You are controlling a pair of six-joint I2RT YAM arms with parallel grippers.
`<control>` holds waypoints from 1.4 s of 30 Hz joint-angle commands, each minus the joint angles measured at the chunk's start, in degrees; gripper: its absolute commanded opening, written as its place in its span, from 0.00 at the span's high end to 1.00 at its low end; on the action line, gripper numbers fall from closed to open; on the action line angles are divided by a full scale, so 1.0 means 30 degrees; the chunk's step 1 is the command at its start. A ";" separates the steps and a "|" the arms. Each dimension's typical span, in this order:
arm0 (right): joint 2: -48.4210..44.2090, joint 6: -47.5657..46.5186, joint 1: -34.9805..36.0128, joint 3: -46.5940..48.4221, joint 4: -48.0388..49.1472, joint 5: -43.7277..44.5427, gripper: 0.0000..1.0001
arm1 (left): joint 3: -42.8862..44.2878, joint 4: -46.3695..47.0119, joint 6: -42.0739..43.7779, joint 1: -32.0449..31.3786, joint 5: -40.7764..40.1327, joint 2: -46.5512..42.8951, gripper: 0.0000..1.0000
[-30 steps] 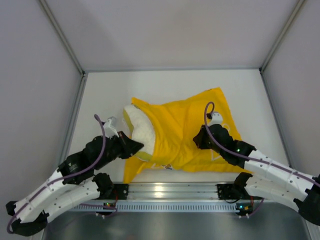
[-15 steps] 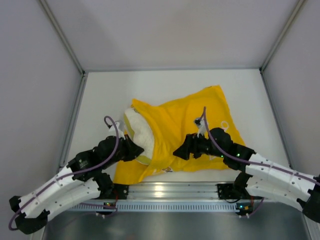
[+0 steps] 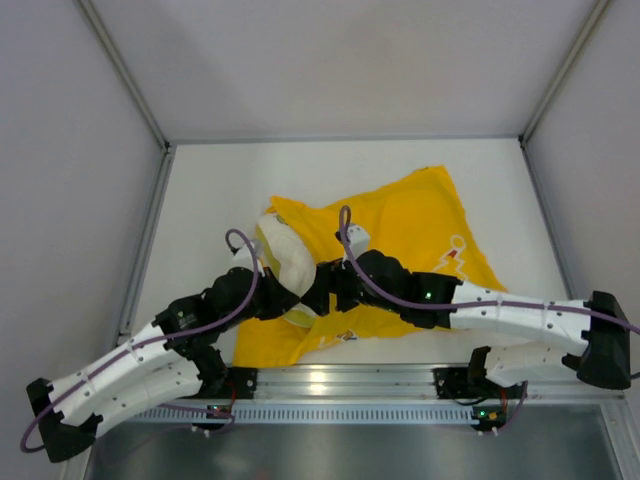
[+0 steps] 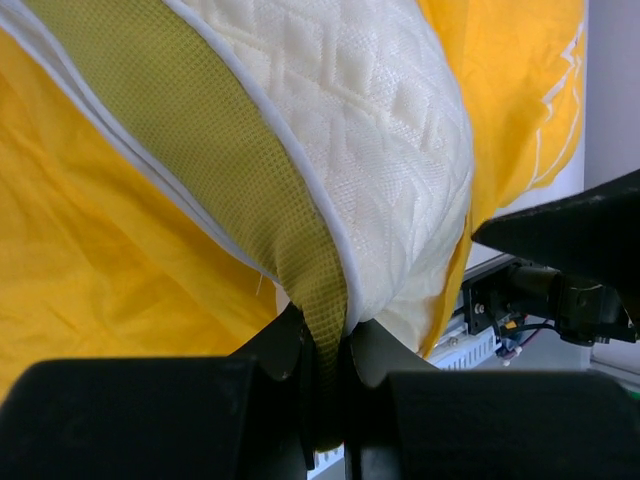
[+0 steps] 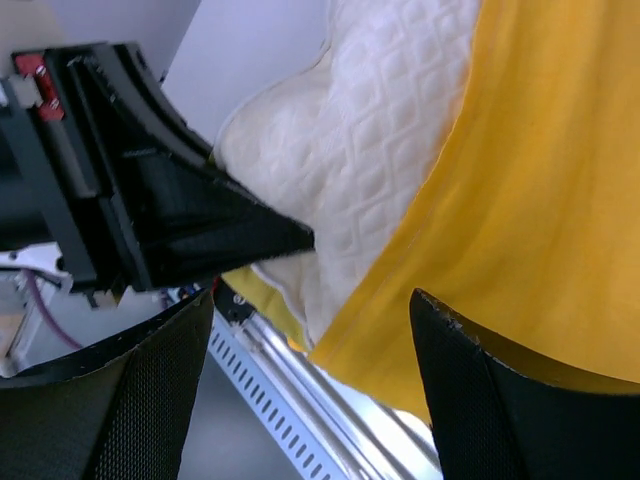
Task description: Remove the pillowcase from the pillow
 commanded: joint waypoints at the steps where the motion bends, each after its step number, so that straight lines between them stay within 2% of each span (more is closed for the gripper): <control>1: 0.1371 0.0507 0.0536 0.1807 -0.2054 0.3462 0.24 | -0.0188 0.2111 -0.0373 -0.0075 0.0418 -0.0282 1.00; 5: 0.3507 0.1035 0.0887 0.2891 -0.3815 0.6419 0.25 | -0.0160 0.2376 -0.0374 -0.0075 0.0682 -0.0516 1.00; 7: 0.3922 0.1269 0.0975 0.2981 -0.3992 0.6922 0.26 | -0.0130 0.2347 -0.0344 -0.0075 0.0799 -0.0634 1.00; 9: 0.4275 0.1358 0.0976 0.2894 -0.3993 0.7041 0.30 | -0.0159 0.2318 -0.0257 -0.0046 0.0770 -0.0985 1.00; 10: 0.4304 0.1445 0.1034 0.2835 -0.4022 0.7128 0.34 | -0.0188 0.2317 -0.0227 -0.0075 0.0770 -0.1131 1.00; 13: 0.4013 0.1476 0.1239 0.2367 -0.4051 0.7392 0.41 | -0.0189 0.2347 -0.0139 -0.0075 0.0682 -0.1454 1.00; 27: 0.0614 0.1974 0.1562 -0.1032 -0.3847 0.7451 0.48 | 0.0046 0.2083 -0.0051 -0.0075 0.0770 -0.1806 1.00; 30: 0.0554 0.1711 0.1562 -0.1121 -0.3817 0.7598 0.57 | 0.0075 0.2054 -0.0080 -0.0075 0.0799 -0.1923 1.00; 35: 0.0817 0.1476 0.1591 -0.1004 -0.3612 0.7918 0.97 | 0.0134 0.2024 -0.0168 -0.0075 0.0887 -0.2040 1.00; 36: 0.0847 0.1476 0.1591 -0.1004 -0.3641 0.8007 1.00 | 0.0134 0.2024 -0.0169 -0.0075 0.0916 -0.2099 1.00; 42: 0.1053 0.2030 0.1532 -0.2056 -0.4049 0.9587 1.00 | 0.0660 0.1527 -0.0286 -0.0075 0.0420 -0.2977 1.00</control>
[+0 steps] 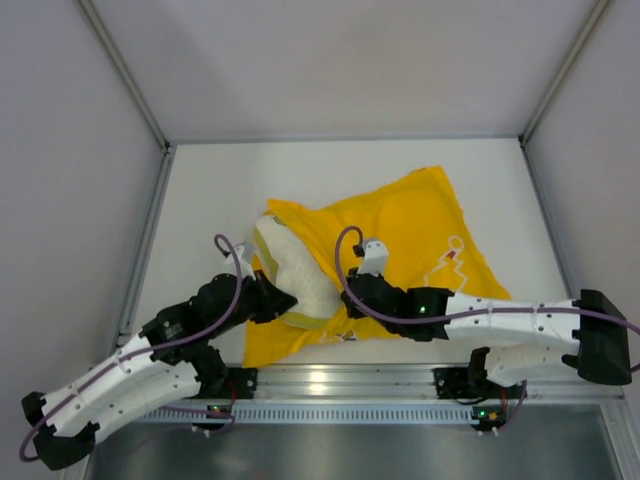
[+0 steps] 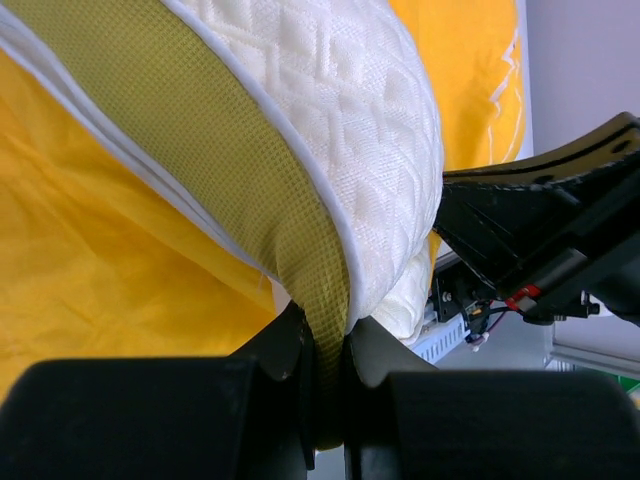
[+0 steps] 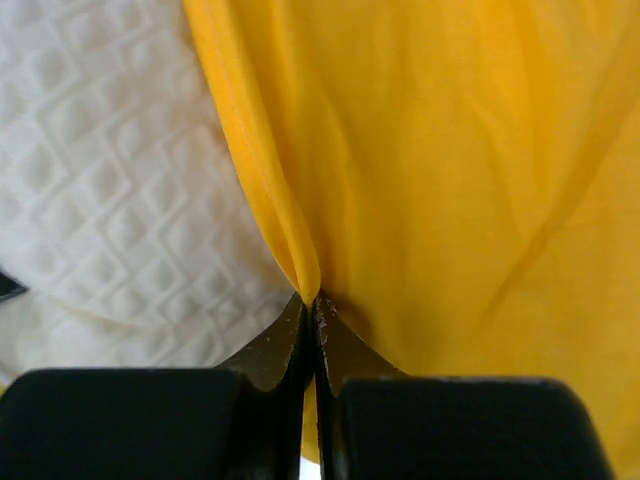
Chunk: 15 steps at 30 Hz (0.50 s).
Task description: Remove the pillowcase from the pillow
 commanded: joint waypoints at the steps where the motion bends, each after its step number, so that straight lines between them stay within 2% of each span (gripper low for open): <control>1: 0.0324 0.0566 0.0170 -0.1161 -0.1559 0.2041 1.00 | 0.1585 0.0974 -0.0075 -0.0075 -0.0338 -0.0967 1.00; 7: -0.0991 0.1799 -0.0941 -0.3943 -0.1824 0.2512 1.00 | 0.3984 -0.1222 0.0394 -0.0046 -0.1832 -0.1582 1.00; 12: -0.3920 0.1306 -0.3400 -0.5761 -0.2292 0.1898 1.00 | 0.6271 -0.4647 0.0745 -0.0046 -0.3381 -0.2900 1.00; 15: -0.5298 0.0603 -0.5100 -0.6172 -0.2527 0.1166 1.00 | 0.8932 -0.7278 0.0834 -0.0075 -0.4437 -0.3690 1.00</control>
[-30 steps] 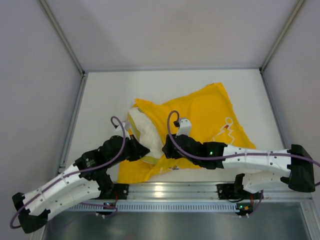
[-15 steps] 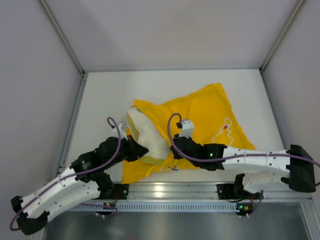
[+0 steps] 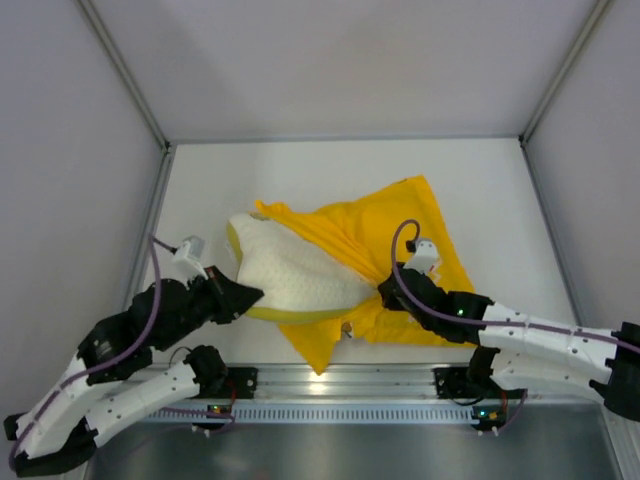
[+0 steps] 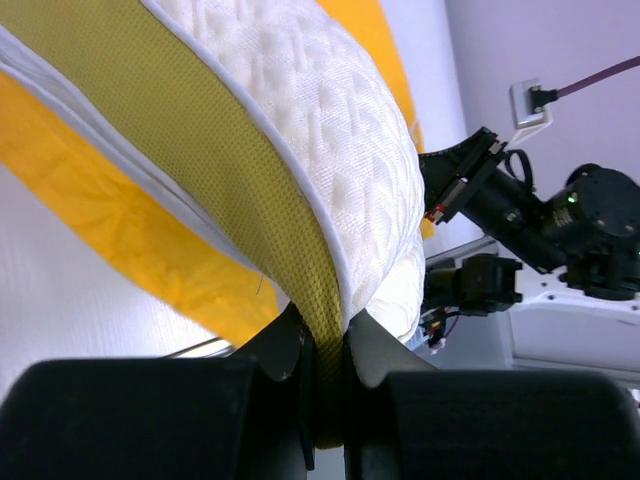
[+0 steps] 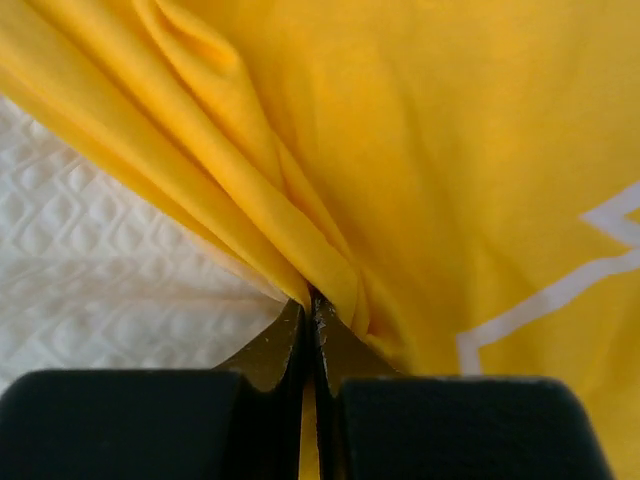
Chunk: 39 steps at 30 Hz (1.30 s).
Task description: Remove the pillowcase from the pillow
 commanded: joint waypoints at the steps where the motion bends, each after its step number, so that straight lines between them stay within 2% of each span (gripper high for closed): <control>1: -0.1153 -0.1214 -0.2128 -0.0964 -0.2644 0.0277 1.00 | 0.3869 -0.1839 0.0411 0.0049 -0.2903 -0.1760 1.00; 5: -0.1363 -0.1830 -0.2924 -0.0965 -0.2644 -0.0107 1.00 | 0.4898 -0.3365 0.0091 0.0049 -0.3286 -0.2555 1.00; 9: -0.1363 -0.2471 -0.3219 -0.0731 -0.2324 -0.0837 1.00 | 0.3091 -0.3193 -0.0526 0.0049 -0.2498 -0.2849 1.00; 11: -0.1305 -0.3814 -0.3189 -0.0351 -0.1709 -0.2562 1.00 | 0.1975 -0.2054 -0.0555 0.0078 -0.1532 -0.2469 1.00; 13: -0.1101 -0.4669 -0.3160 0.0465 -0.1211 -0.4634 0.65 | -0.0046 0.0307 -0.0497 0.0049 -0.0567 -0.1828 1.00; 15: -0.1011 -0.5608 -0.2870 0.1460 -0.1178 -0.6047 0.40 | -0.2206 0.2189 -0.0584 0.0078 0.1102 -0.0747 1.00; 18: -0.1303 -0.6341 -0.2137 0.2489 -0.1179 -0.6902 0.31 | -0.4408 0.5620 -0.0993 0.0049 0.3038 0.1302 1.00; 21: -0.1364 -0.6781 -0.1403 0.4129 -0.1121 -0.7839 0.29 | -0.5963 0.7383 -0.1346 0.0049 0.4209 0.2189 1.00; 24: -0.0107 -0.7980 -0.1402 0.6178 -0.1149 -0.8311 0.29 | -0.7078 0.7298 -0.1464 0.0049 0.4969 0.0853 1.00; 27: 0.2001 -0.9327 -0.1402 0.8522 -0.1208 -0.9011 0.29 | -0.7814 0.7122 -0.1698 0.0049 0.6199 -0.1286 1.00; 32: 0.7007 -1.1582 -0.1898 1.2945 -0.1237 -0.9539 0.28 | -0.8807 0.6068 -0.2429 0.0049 0.8137 -0.2934 1.00; 36: 1.1544 -1.3312 -0.2193 1.6169 -0.1676 -1.0215 0.28 | -0.9718 0.4839 -0.2811 0.0049 0.8433 -0.4368 1.00; 39: 1.3307 -1.3989 -0.2571 1.7781 -0.1764 -0.9777 0.29 | -0.9750 0.3959 -0.2753 0.0049 0.8433 -0.4751 1.00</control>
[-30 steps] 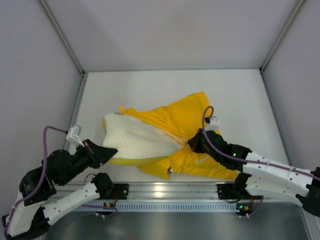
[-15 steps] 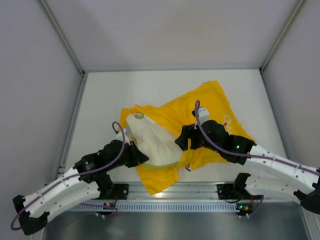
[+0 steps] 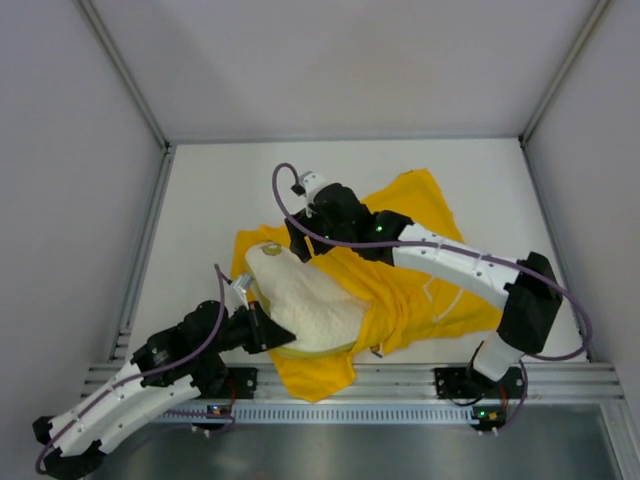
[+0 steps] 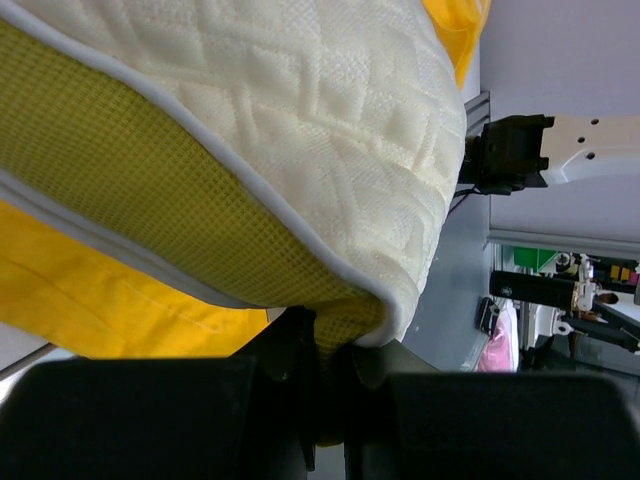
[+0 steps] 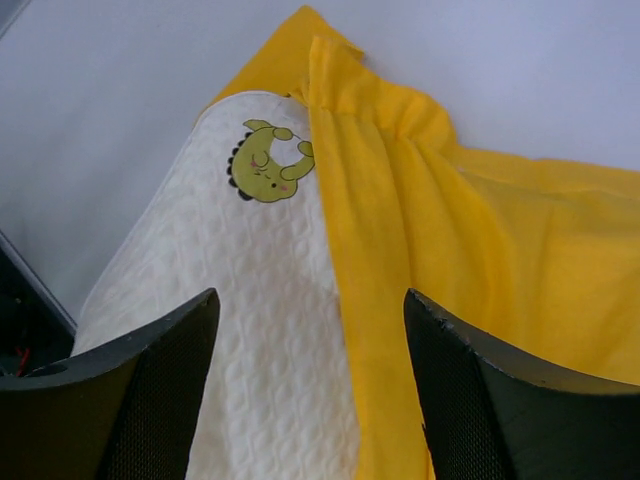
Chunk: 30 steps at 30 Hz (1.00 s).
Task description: Remove the pillowcase from the pillow
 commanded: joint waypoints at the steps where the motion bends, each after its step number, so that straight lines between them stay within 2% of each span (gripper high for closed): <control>1: 0.1605 -0.1735 -0.0664 0.1786 -0.0431 -0.0274 0.29 | 0.0013 -0.0734 -0.0320 -0.0032 0.1373 -0.0548 1.00; 7: 0.4008 -0.1881 -0.1194 0.2021 -0.0402 -0.1973 0.32 | 0.0658 -0.1674 0.0149 -0.0032 0.0933 -0.0461 1.00; 16: 0.6821 -0.2877 -0.1106 0.3864 0.0007 -0.1770 0.35 | 0.0131 -0.1674 0.0062 -0.0003 0.0962 -0.0578 1.00; 19: 0.7993 -0.2907 -0.1018 0.4802 -0.0050 -0.1946 0.40 | 0.0159 -0.1674 -0.0025 -0.0032 0.1050 -0.0812 1.00; 22: 0.8843 -0.2703 -0.1047 0.5418 -0.0022 -0.1215 0.58 | 0.0276 -0.1674 -0.0055 -0.0032 0.1196 -0.0929 1.00; 23: 0.9222 -0.2673 -0.1047 0.5565 -0.0050 -0.0285 0.73 | 0.0335 -0.1674 -0.0026 -0.0032 0.1197 -0.0930 1.00; 26: 1.0042 -0.2731 -0.1135 0.6354 -0.0080 0.0162 0.94 | 0.0482 -0.1674 0.0062 -0.0003 0.1343 -0.0930 1.00; 27: 1.0220 -0.2760 -0.1193 0.6444 -0.0138 0.0192 0.99 | 0.0540 -0.1674 0.0091 -0.0031 0.1372 -0.0959 1.00; 30: 1.0602 -0.2208 -0.1369 0.6563 -0.0138 0.1562 1.00 | 0.0891 -0.1790 0.0121 -0.0032 0.1490 -0.1046 1.00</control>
